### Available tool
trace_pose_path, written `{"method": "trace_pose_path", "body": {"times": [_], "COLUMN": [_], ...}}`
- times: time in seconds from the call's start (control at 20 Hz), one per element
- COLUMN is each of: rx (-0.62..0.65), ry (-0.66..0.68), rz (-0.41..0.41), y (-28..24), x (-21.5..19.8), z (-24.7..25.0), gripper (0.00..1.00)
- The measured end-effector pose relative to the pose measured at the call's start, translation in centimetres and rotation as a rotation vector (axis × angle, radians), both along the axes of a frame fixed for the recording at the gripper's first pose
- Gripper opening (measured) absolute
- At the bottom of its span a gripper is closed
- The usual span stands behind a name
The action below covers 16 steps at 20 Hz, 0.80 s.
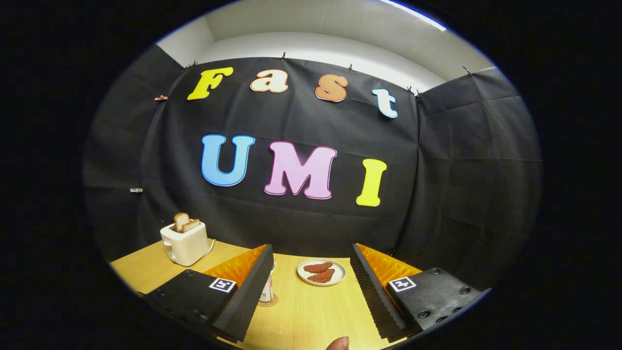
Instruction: Take the bottle from table, then pour the juice into the cup, finally place the bottle on the coaster
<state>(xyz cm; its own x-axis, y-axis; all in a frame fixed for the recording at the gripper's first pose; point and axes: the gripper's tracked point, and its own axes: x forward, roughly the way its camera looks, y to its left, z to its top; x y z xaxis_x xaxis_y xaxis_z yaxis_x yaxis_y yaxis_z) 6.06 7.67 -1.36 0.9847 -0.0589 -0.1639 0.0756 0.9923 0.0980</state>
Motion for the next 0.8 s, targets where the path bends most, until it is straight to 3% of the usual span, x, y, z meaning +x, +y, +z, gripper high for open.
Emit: {"method": "trace_pose_path", "body": {"times": [0.8], "rx": [-0.018], "ry": [-0.018], "rz": [-0.076], "y": [-3.7], "x": [-3.9], "z": [2.0], "gripper": [0.98]}}
